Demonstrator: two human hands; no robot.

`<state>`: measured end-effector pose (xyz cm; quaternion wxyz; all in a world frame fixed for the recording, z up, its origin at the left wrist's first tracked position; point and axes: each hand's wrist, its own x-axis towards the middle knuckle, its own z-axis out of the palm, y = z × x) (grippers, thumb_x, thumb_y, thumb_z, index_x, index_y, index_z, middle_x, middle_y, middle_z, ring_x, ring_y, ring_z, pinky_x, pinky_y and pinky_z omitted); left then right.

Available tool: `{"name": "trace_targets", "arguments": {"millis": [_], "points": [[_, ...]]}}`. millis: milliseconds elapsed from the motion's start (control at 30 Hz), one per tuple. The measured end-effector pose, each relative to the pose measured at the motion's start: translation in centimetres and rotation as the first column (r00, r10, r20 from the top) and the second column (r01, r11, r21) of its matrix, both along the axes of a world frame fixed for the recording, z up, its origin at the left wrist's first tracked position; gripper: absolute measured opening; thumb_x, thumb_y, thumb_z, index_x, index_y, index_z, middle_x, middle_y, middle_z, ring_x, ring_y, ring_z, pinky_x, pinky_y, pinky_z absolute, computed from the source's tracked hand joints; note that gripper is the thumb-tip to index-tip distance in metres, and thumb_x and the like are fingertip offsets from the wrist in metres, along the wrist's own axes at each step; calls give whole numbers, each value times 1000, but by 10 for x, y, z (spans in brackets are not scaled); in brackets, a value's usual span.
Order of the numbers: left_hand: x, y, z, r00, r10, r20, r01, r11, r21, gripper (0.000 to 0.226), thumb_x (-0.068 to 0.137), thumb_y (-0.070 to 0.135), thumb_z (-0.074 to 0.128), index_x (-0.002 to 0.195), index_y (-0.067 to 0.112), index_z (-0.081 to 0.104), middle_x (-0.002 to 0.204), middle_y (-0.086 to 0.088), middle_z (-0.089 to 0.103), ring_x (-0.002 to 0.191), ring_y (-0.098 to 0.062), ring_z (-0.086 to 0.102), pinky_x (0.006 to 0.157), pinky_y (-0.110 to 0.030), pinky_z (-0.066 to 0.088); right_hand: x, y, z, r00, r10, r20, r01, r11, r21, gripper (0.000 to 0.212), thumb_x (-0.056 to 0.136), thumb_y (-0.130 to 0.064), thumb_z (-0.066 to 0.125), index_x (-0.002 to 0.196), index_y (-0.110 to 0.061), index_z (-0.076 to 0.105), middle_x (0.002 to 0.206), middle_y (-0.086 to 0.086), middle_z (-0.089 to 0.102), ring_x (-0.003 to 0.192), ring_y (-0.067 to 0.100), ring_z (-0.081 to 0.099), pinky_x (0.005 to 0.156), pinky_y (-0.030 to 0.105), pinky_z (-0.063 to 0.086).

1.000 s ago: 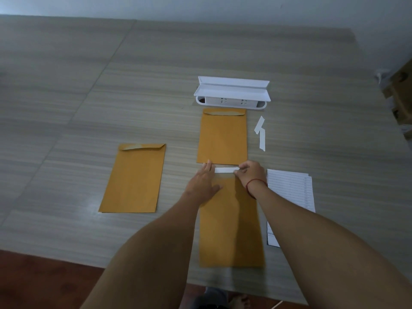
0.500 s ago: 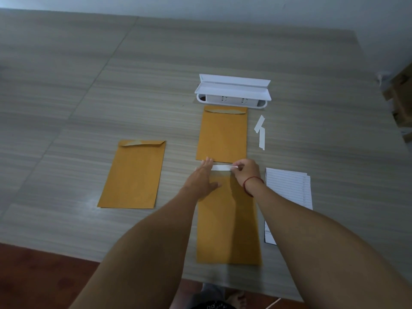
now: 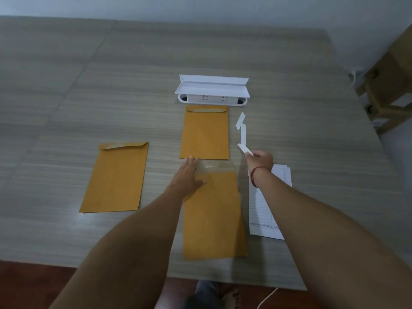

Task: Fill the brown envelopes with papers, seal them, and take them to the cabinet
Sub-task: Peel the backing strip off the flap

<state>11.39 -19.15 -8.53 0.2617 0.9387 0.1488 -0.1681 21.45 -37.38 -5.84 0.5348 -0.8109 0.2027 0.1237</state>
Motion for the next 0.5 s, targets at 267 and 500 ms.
{"name": "trace_targets", "arguments": {"millis": [267,500], "points": [[-1,-9,7,994,-15,108,-5,983,181,82,78,36,75,146,17,32,141,-9,41,135,-28,34,113,-38,30,-16,4,-5,970,229,79,-212,960,-186,28,93,-4,38,73,-24,41,76,-4,47,65,16,45,54,24,33],[-19,-30,12,978,-51,201,2,971,238,52,81,29,71,130,20,53,127,-4,49,126,-23,41,108,-34,32,-48,4,-1,755,655,32,-588,697,-411,47,96,-1,38,135,-24,51,136,4,55,123,27,54,101,37,45]]}}
